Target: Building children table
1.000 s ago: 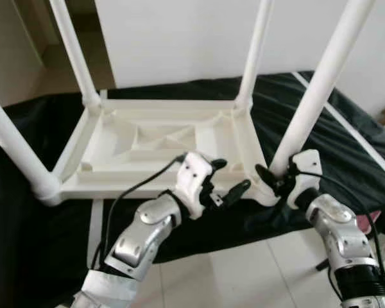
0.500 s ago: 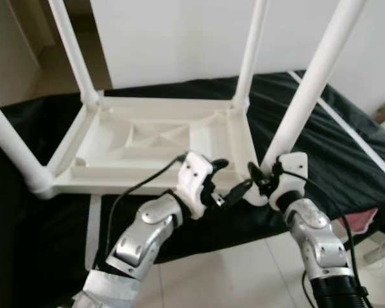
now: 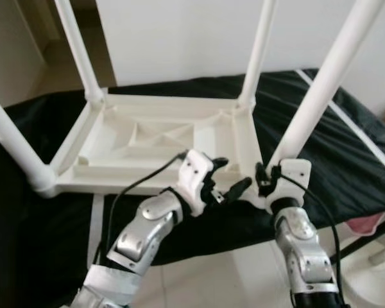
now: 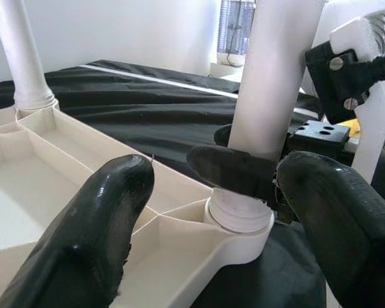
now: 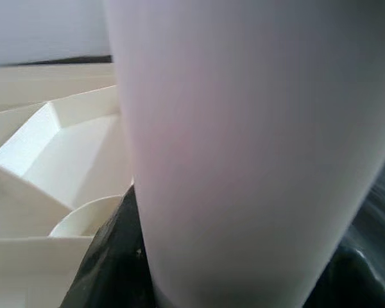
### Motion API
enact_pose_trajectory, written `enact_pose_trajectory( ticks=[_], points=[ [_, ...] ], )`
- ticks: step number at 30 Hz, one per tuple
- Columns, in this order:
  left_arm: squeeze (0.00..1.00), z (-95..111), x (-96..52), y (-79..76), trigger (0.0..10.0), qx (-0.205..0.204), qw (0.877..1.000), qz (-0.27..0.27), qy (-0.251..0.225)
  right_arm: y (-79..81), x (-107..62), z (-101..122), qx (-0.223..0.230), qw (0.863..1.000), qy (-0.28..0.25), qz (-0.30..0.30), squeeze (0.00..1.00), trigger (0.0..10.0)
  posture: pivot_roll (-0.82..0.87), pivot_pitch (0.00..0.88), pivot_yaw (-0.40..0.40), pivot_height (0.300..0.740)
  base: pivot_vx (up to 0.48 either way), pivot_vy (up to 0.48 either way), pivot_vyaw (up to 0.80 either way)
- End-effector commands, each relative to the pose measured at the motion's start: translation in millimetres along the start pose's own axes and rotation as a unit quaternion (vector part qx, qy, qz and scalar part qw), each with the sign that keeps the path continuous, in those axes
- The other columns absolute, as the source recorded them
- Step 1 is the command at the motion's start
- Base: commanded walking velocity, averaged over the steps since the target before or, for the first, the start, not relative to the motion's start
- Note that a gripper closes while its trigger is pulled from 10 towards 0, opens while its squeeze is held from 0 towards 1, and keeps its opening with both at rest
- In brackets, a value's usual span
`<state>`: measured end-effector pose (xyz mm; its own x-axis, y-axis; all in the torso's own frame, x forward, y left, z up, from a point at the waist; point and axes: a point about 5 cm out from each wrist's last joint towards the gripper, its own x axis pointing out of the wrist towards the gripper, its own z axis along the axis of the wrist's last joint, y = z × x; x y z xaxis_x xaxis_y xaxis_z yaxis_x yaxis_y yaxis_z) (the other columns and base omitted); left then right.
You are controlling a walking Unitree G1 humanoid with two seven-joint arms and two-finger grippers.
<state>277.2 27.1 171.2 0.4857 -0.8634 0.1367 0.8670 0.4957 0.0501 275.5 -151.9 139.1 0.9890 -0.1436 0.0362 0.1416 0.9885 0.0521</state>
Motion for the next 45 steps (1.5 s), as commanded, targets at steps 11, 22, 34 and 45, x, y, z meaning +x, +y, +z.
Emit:
enact_pose_trajectory(
  ticks=[11, 22, 34, 45],
  points=[
    [0.0, -1.0, -0.7, -1.8, 10.0, 0.009, 0.998, -0.059, 0.008, -5.0, -17.2, -26.0, 0.03, 0.994, 0.063, -0.089, 0.0, 10.0, -0.11, 0.068, 0.018, 0.74, 0.0, 0.0, 0.0],
    [0.0, -3.5, -3.6, 2.7, 10.0, 0.01, 0.999, -0.039, 0.009, -9.9, -18.5, -22.4, 0.028, 0.995, 0.054, -0.079, 0.09, 10.0, -0.1, 0.082, -0.019, 0.74, 0.0, 0.0, 0.0],
    [0.0, -2.8, 0.7, 2.1, 10.0, 0.02, 0.999, -0.038, 0.006, -29.2, -7.0, -6.2, -0.001, 0.999, 0.014, 0.044, 0.0, 10.0, -0.09, 0.052, -0.041, 0.74, 0.0, 0.0, 0.0],
    [0.0, -12.7, -8.8, -13.2, 10.0, 0.028, 0.996, -0.076, 0.039, -39.2, 9.2, -2.5, -0.026, 0.978, 0.022, 0.204, 0.0, 10.0, -0.04, 0.042, -0.058, 0.74, 0.0, 0.0, 0.0]
  ],
)
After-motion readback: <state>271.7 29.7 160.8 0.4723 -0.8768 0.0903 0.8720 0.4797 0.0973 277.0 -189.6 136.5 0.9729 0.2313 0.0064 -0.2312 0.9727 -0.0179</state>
